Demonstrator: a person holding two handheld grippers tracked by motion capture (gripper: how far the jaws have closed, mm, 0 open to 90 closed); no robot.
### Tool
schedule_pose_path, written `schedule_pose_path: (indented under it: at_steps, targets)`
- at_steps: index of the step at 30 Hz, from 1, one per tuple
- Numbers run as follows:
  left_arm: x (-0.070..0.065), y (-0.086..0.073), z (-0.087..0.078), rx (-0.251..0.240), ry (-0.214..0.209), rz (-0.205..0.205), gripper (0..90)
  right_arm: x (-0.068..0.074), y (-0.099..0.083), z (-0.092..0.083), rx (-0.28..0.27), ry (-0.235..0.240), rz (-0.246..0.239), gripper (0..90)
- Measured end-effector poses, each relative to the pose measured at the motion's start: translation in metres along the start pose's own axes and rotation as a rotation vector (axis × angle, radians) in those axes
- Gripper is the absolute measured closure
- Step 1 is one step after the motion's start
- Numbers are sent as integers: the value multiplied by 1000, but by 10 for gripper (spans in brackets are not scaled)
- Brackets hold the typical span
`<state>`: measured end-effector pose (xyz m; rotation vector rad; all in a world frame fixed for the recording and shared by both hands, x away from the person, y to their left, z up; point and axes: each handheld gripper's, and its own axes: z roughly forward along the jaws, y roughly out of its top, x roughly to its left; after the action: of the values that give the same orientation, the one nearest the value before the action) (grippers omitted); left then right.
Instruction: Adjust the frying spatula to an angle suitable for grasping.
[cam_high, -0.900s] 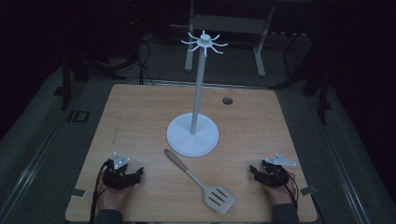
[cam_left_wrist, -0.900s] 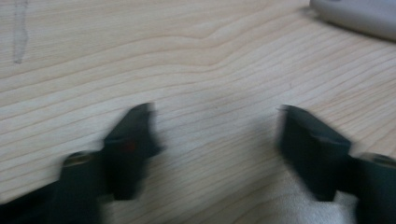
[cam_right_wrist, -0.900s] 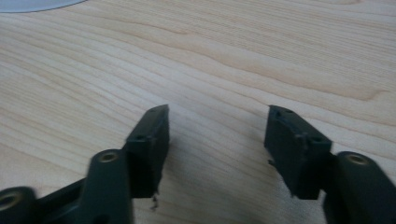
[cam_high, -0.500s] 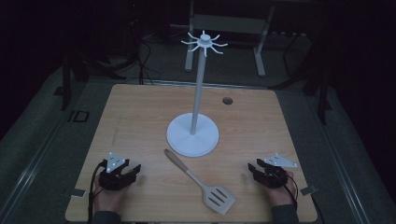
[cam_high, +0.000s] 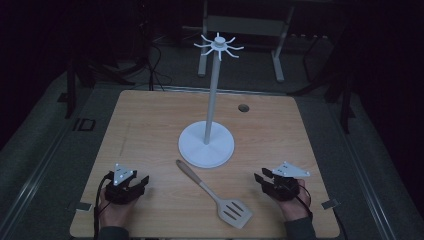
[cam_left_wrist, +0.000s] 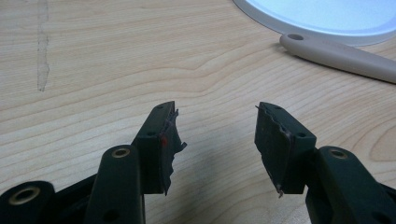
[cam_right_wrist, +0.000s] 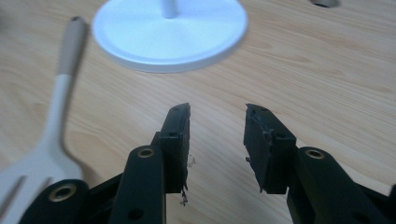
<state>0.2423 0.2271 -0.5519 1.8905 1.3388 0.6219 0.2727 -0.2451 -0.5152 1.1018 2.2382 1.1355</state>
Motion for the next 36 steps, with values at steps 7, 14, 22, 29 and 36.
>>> schedule_pose_path:
  at_steps: [7, 14, 22, 29, 36]
  targets:
    - [0, 0, -1, -1, 5, 2, 487, 17, 17, 7, 17, 43, -50, 627]
    - [0, 0, -1, -1, 7, 3, 489, 33, 42, 15, 29, 83, -102, 631]
    - [1, -1, -1, -2, 12, -4, 489, 47, 61, 26, 55, 110, -141, 631]
    - [1, -1, -1, -1, 15, -7, 488, 62, 75, 48, 115, 150, -160, 626]
    - [1, -1, -1, -3, 14, -5, 488, 73, 83, 64, 165, 171, -160, 622]
